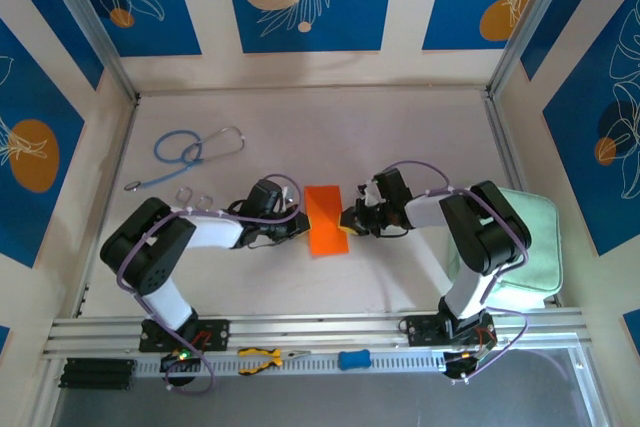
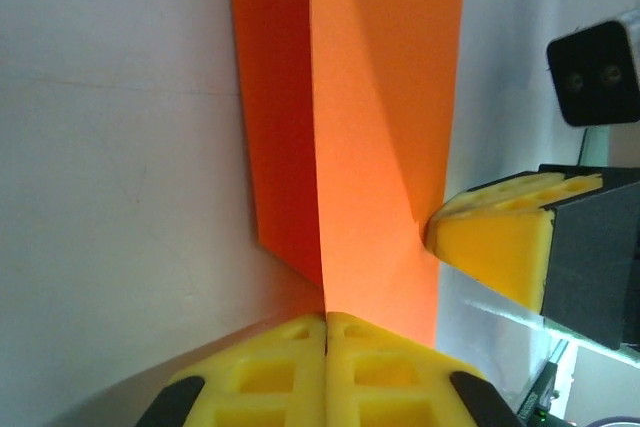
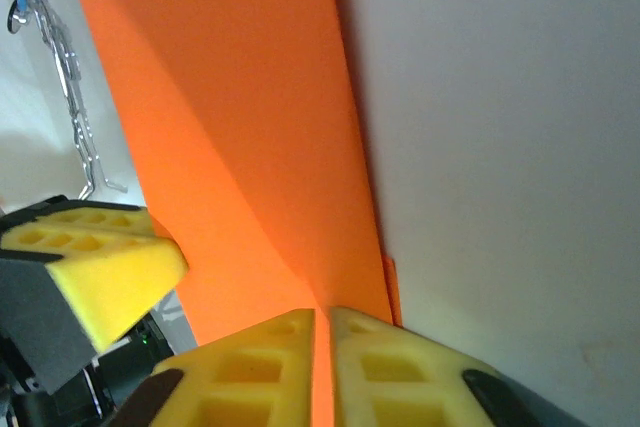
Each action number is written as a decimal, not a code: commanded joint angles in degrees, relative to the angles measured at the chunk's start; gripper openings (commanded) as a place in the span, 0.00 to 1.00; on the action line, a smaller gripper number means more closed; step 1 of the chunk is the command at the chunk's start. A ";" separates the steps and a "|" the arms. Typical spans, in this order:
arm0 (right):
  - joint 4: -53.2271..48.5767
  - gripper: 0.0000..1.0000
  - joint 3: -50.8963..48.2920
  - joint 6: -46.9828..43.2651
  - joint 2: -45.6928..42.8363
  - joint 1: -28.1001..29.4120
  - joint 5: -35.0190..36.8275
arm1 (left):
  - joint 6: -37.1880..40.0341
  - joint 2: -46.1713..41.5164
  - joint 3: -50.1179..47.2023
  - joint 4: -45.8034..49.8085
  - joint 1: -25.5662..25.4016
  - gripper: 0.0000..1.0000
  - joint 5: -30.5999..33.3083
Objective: Fold a paper plane with a square sheet of paper (pick it up from the middle)
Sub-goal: Third fold the triangle at the center of the table.
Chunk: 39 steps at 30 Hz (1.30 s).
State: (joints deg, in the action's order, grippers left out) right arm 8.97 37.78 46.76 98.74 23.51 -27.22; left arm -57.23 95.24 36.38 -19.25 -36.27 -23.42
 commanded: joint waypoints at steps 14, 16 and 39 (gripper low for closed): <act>-6.37 0.47 -3.57 -26.36 -24.20 17.89 30.21 | -4.82 -4.85 -1.33 -1.15 2.09 0.03 -3.53; 0.40 0.47 -7.15 -33.81 -26.45 22.66 33.69 | -4.51 -4.80 -1.30 -0.75 2.43 0.03 -3.85; 21.69 0.57 -8.27 -61.88 -10.95 42.41 61.23 | -3.53 -5.35 -1.49 -0.12 3.24 0.04 -4.13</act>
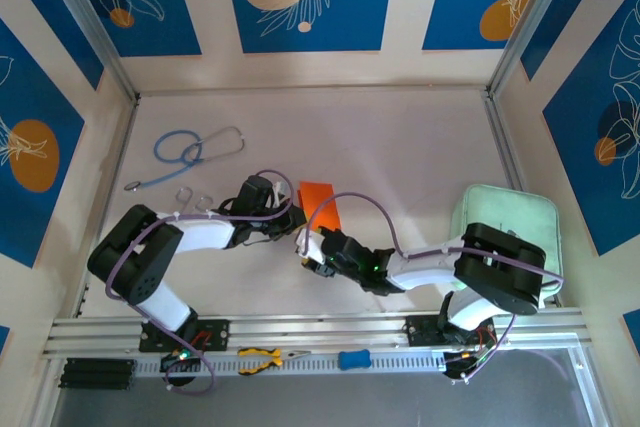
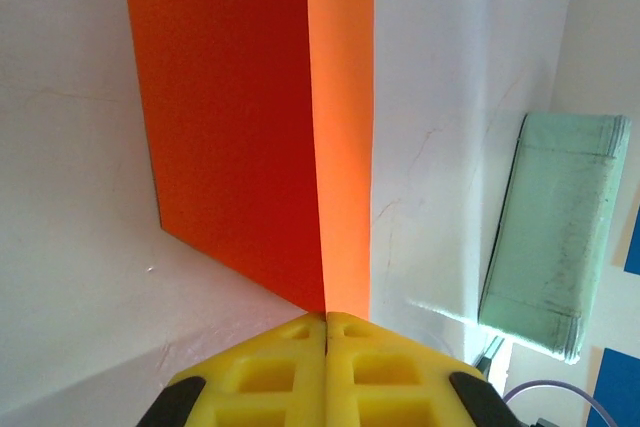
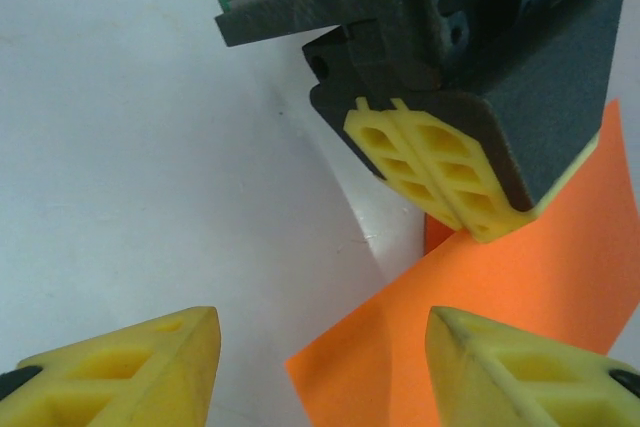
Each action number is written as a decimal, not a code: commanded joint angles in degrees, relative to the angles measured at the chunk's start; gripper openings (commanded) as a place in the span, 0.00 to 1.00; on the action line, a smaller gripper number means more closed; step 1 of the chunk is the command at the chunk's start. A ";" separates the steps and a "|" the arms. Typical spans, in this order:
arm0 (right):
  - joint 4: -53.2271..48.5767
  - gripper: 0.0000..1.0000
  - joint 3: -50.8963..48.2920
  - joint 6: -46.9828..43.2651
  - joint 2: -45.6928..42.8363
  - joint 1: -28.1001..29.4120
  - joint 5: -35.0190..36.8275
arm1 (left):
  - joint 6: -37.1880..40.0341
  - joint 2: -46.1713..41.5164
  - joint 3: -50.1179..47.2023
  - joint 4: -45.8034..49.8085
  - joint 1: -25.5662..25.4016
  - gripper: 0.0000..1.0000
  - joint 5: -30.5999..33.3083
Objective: Fold a paper plane with a square sheet of paper (pick it up from the middle)
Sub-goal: Third fold the triangle at the center of the table.
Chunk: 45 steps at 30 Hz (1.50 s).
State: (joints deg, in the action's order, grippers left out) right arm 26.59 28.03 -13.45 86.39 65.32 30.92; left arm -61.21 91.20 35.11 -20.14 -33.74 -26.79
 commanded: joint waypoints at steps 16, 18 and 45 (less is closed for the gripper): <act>10.43 0.48 -0.52 -3.34 5.99 3.57 12.05 | 0.22 -1.09 0.04 0.63 0.75 0.04 -0.88; 11.09 0.46 -0.91 -2.78 5.66 3.44 12.50 | 0.34 -0.96 0.04 0.63 0.77 0.04 -0.90; 10.85 0.23 -4.51 3.05 0.10 1.83 7.77 | 0.32 -1.09 0.22 1.24 0.71 0.04 -0.28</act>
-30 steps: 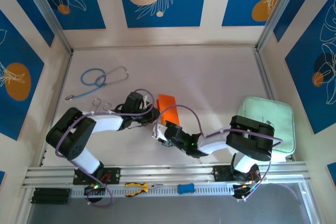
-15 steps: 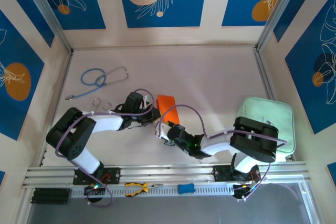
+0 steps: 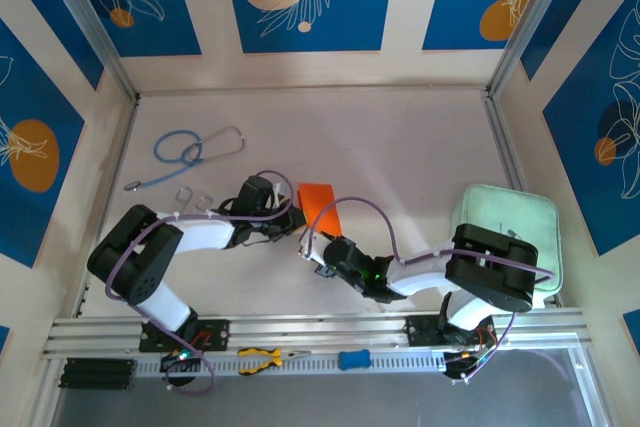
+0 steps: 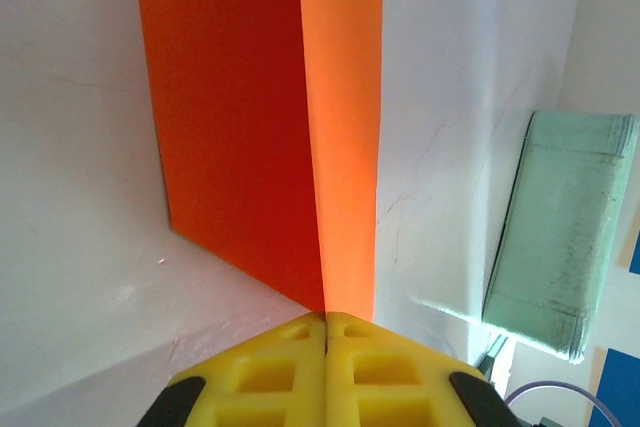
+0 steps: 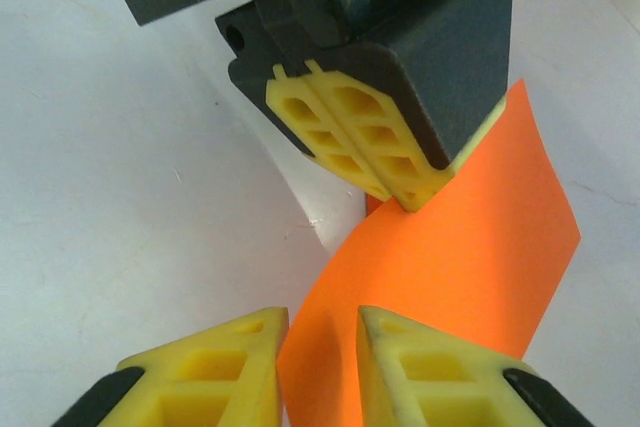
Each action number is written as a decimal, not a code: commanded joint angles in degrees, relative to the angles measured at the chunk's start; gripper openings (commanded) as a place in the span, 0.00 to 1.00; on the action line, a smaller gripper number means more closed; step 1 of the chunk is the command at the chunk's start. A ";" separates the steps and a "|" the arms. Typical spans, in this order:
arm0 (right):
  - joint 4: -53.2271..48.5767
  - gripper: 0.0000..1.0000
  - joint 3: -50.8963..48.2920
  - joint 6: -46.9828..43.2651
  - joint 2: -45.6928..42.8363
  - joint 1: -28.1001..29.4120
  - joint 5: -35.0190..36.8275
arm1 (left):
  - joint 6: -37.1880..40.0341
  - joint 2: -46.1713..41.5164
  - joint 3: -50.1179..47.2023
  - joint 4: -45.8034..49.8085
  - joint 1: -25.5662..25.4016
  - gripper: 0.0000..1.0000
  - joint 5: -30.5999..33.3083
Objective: Fold a paper plane with a square sheet of paper (pick it up from the middle)
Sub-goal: Third fold the triangle at the center of the table.
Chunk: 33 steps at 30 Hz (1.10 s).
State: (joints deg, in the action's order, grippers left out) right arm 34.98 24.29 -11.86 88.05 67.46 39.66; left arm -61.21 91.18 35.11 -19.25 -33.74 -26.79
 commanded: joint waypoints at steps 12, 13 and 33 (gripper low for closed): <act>0.78 0.10 -0.95 2.54 -1.83 -1.09 -1.84 | 0.60 -1.35 0.48 1.29 0.71 0.04 -0.19; 0.64 0.08 -0.88 2.70 -1.86 -1.12 -1.80 | 0.57 -1.35 0.55 1.30 0.74 0.04 -0.20; -29.91 0.02 9.22 34.22 -6.91 -23.77 -48.73 | 9.46 -12.80 6.13 21.52 2.41 0.50 8.19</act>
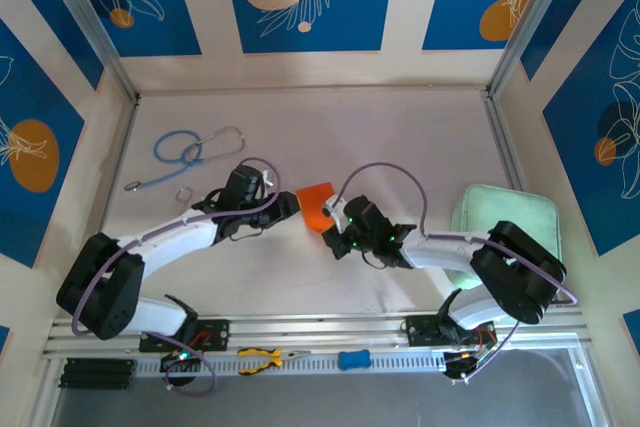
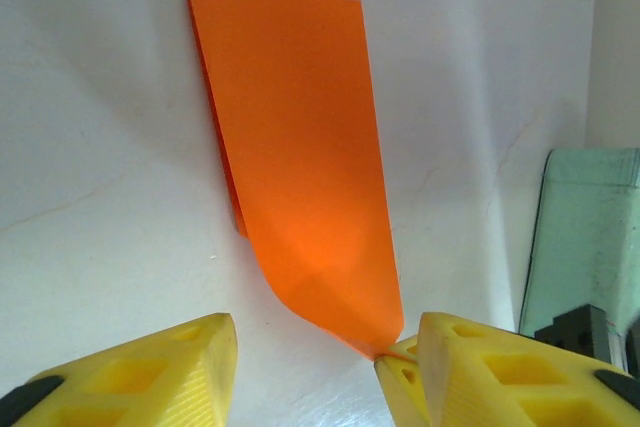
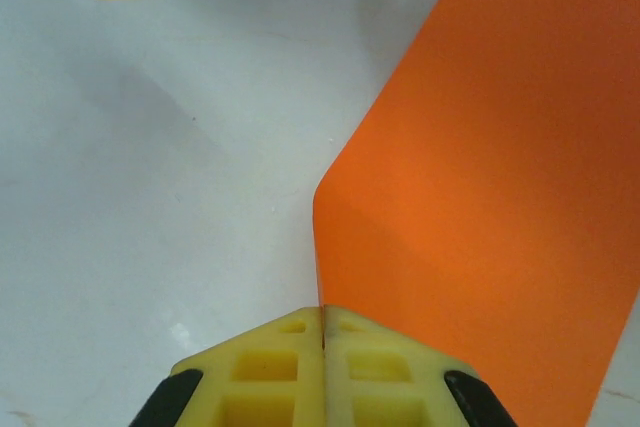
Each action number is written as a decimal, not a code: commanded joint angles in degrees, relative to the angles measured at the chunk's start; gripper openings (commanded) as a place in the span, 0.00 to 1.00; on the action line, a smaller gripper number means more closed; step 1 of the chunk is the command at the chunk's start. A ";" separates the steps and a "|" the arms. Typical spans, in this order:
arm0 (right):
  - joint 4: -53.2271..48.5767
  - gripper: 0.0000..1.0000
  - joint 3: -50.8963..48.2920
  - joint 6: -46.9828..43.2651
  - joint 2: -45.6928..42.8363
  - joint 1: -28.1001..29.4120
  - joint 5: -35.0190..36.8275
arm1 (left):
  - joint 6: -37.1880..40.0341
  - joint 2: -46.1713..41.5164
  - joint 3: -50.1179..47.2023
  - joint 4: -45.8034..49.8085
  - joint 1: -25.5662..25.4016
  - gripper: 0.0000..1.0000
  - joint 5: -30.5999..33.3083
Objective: Fold a paper plane with a square sheet of paper (pick it up from the middle)
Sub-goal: Third fold the triangle at the center of the table.
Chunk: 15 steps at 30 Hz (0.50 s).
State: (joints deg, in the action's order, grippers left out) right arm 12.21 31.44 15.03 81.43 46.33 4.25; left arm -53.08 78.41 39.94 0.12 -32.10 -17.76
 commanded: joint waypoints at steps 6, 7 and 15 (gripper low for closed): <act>-7.33 0.02 2.81 13.41 1.13 -6.97 -23.64 | 2.79 4.29 4.97 0.67 0.80 0.41 -5.95; -6.91 0.02 2.84 14.27 1.39 -7.29 -25.64 | 2.95 5.01 5.57 0.01 0.87 0.40 -6.49; -1.89 0.02 2.05 19.55 3.57 -6.03 -25.68 | 5.79 14.22 13.89 -0.23 0.73 0.30 -11.91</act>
State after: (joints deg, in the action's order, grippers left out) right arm 8.58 33.12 31.46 84.14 40.05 -19.51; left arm -49.36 89.67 50.54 0.84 -31.86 -25.54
